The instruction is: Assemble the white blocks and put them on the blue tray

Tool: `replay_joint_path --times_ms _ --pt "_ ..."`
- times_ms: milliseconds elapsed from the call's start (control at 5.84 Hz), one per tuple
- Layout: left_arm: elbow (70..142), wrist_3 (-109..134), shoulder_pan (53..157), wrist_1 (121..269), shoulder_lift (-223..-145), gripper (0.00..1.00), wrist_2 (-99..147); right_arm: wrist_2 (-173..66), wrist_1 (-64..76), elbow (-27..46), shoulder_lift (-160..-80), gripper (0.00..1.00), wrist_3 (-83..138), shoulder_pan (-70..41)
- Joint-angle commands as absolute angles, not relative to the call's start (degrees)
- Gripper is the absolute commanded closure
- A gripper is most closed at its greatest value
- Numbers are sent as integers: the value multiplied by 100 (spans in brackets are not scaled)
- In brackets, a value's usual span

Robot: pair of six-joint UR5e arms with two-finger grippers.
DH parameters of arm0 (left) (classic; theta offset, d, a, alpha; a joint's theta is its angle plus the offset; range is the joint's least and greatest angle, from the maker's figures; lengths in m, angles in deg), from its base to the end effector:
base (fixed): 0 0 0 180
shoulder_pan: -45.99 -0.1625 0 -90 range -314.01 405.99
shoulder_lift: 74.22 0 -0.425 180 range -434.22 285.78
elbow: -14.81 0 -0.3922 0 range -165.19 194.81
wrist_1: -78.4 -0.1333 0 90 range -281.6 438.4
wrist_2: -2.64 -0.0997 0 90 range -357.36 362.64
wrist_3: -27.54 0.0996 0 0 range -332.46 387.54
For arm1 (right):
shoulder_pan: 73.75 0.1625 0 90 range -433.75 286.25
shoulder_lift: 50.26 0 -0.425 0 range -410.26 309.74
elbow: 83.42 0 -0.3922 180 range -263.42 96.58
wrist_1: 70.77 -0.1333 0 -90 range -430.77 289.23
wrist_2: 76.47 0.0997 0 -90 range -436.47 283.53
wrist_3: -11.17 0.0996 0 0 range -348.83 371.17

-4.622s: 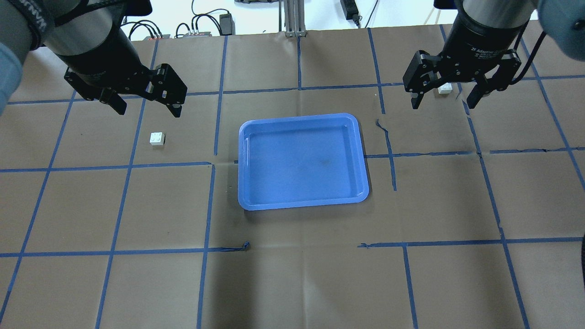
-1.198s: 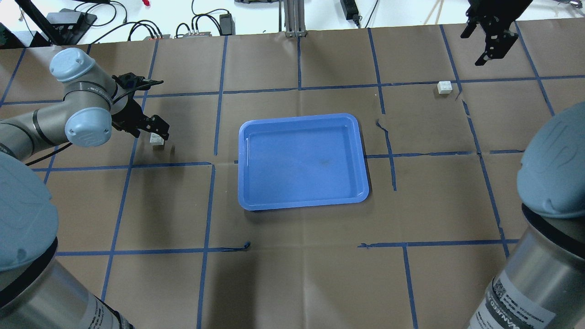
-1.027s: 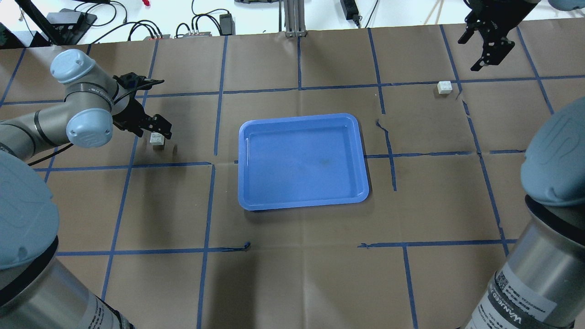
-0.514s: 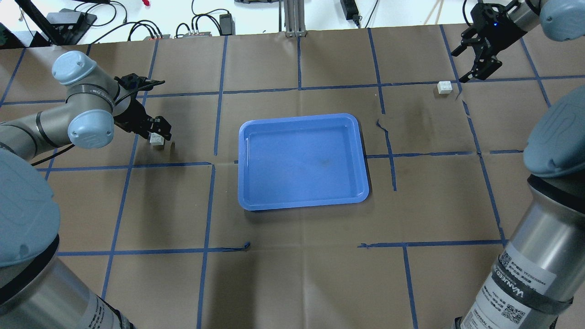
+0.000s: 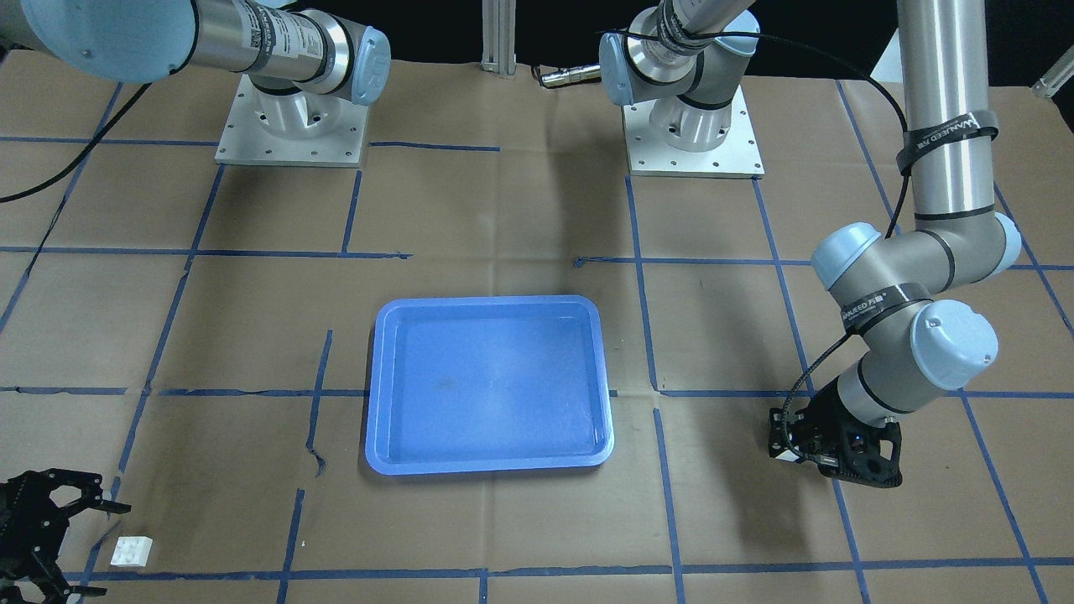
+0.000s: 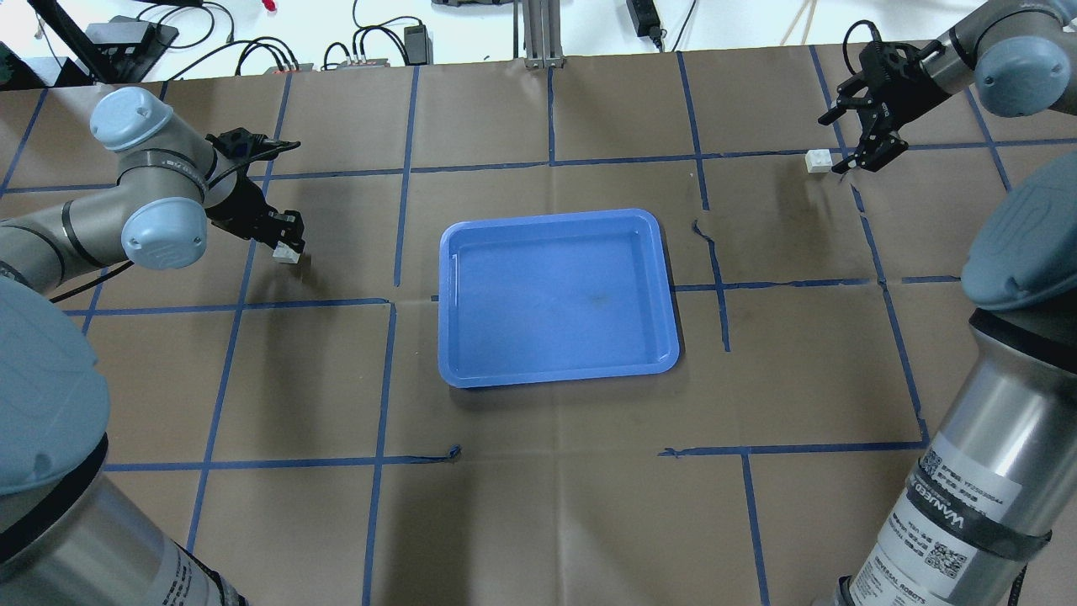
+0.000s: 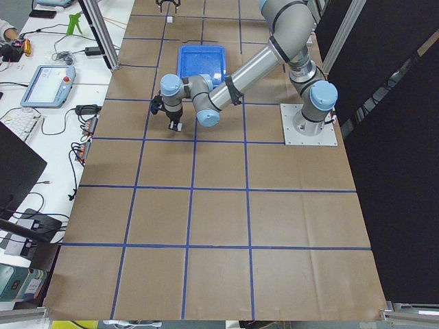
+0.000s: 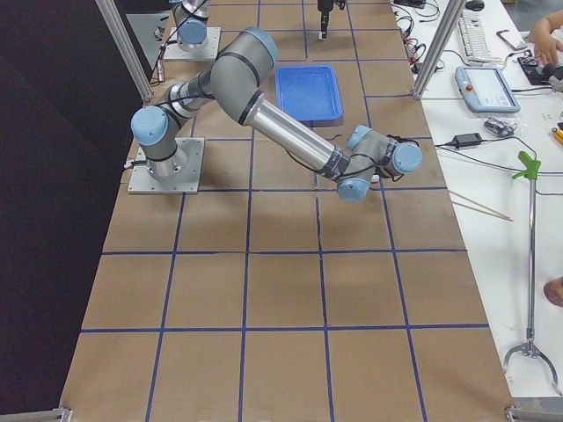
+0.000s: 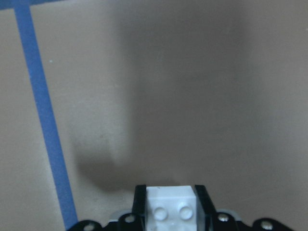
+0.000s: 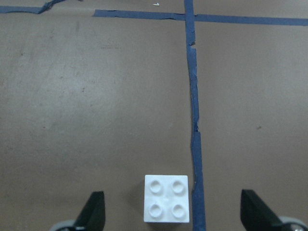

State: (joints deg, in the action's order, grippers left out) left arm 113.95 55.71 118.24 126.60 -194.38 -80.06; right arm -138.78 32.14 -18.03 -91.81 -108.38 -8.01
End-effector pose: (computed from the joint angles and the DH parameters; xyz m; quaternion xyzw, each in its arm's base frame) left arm 0.0503 -0.6359 0.1872 -0.0920 -0.9935 0.0449 0.0501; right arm -0.1477 -0.7648 0.1804 -0.6989 0.6680 -0.1977 0.1619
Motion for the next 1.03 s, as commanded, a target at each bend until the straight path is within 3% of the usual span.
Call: replay_joint_path --times_ms 0,342,514,856 --pt "11360 5628 12477 12656 -19192 90 -8006 -13940 3241 -1786 -9069 0 -10924 -810" --pt "11334 6526 13734 12744 -19016 89 -8112 -13879 3232 -1794 -9095 4 -10924 -810" --pt "11334 7108 14314 12709 -18997 89 -8103 -13862 3232 -1803 -9095 20 -10924 -810" --pt "11351 8818 15047 12674 -19041 89 -8025 -13861 3232 -1803 -9095 43 -10924 -810"
